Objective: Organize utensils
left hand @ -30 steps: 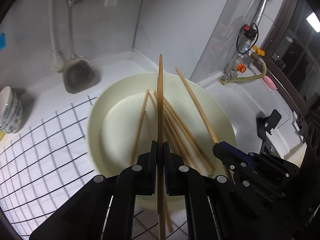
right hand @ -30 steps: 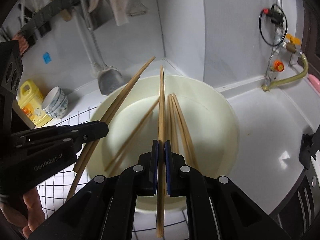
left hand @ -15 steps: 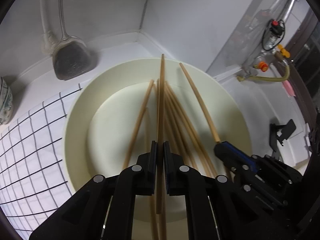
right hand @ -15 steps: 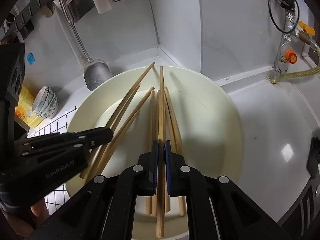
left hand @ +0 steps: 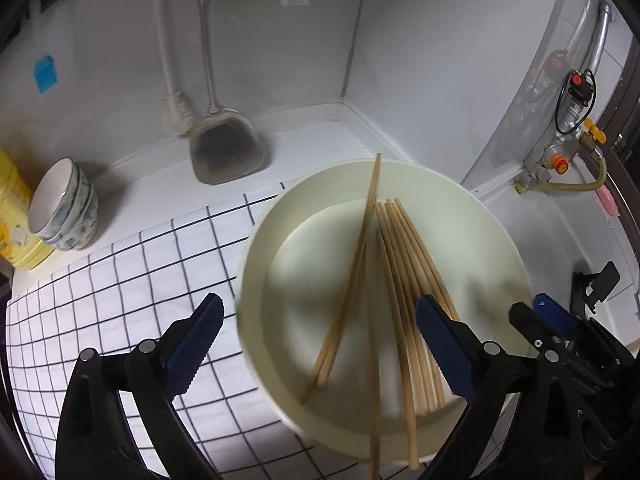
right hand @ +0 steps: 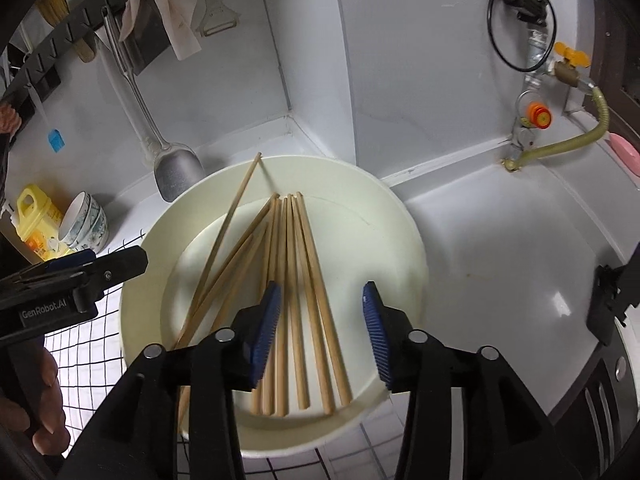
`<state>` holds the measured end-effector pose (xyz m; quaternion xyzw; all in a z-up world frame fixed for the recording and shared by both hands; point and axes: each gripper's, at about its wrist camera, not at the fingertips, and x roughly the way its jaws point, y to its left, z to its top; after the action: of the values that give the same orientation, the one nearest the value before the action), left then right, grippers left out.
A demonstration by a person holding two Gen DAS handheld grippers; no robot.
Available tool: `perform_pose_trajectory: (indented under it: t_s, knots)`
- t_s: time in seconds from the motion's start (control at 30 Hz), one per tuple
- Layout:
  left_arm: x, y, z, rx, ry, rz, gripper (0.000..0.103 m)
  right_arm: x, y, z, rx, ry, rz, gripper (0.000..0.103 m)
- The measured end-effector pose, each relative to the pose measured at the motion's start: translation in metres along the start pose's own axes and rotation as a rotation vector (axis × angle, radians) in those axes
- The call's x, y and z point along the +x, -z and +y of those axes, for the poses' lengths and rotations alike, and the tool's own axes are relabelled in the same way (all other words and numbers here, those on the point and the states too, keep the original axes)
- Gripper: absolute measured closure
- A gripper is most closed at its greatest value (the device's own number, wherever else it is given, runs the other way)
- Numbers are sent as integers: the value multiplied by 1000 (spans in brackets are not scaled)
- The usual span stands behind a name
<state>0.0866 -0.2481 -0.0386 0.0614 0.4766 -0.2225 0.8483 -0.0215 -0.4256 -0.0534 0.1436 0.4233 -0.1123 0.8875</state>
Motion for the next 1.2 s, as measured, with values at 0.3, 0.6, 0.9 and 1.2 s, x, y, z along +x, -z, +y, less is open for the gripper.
perform_pose_trajectory:
  t_s: [0.3, 0.6, 0.9, 1.2]
  knots:
    - [-19, 5, 4, -1, -35, 10, 7, -24, 5, 10, 4, -3, -17, 50]
    - [-46, 8, 1, -3, -38, -8, 6, -41, 11, 21, -15, 4, -9, 47]
    - [-71, 16, -8, 28, -59, -40, 6, -60, 19, 33, -24, 26, -3, 43]
    - [-92, 24, 0, 30, -60, -54, 6, -73, 26, 47, -15, 48, 13, 40]
